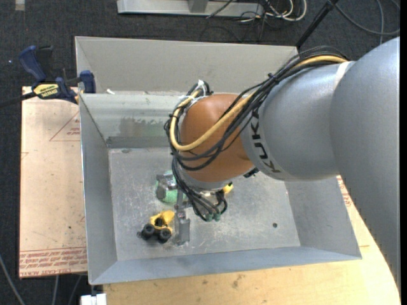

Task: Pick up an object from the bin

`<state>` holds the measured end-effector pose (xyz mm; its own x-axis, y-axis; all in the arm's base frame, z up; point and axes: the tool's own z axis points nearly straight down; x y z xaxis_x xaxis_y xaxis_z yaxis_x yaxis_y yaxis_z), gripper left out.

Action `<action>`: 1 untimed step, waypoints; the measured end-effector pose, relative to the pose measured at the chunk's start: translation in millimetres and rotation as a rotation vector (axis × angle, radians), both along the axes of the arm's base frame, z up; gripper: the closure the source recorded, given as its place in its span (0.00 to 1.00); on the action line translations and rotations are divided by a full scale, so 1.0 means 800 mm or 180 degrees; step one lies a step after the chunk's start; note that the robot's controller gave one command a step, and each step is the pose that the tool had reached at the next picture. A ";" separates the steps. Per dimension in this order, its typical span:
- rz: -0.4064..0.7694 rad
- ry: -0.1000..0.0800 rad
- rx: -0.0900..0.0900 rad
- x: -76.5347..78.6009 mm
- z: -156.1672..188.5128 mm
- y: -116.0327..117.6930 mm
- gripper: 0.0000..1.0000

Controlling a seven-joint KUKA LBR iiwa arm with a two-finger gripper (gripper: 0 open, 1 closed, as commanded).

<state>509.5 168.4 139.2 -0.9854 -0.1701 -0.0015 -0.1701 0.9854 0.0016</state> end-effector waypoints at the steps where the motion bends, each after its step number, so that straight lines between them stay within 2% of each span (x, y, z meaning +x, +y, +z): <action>1: 0.0549 -0.0010 0.0000 0.014 -0.081 -0.003 0.00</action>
Offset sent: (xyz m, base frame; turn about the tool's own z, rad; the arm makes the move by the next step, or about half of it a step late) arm -0.0032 0.0074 -0.0692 -0.1411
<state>520.4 166.3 74.5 -0.9416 -0.3366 -0.0044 -0.3366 0.9416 0.0007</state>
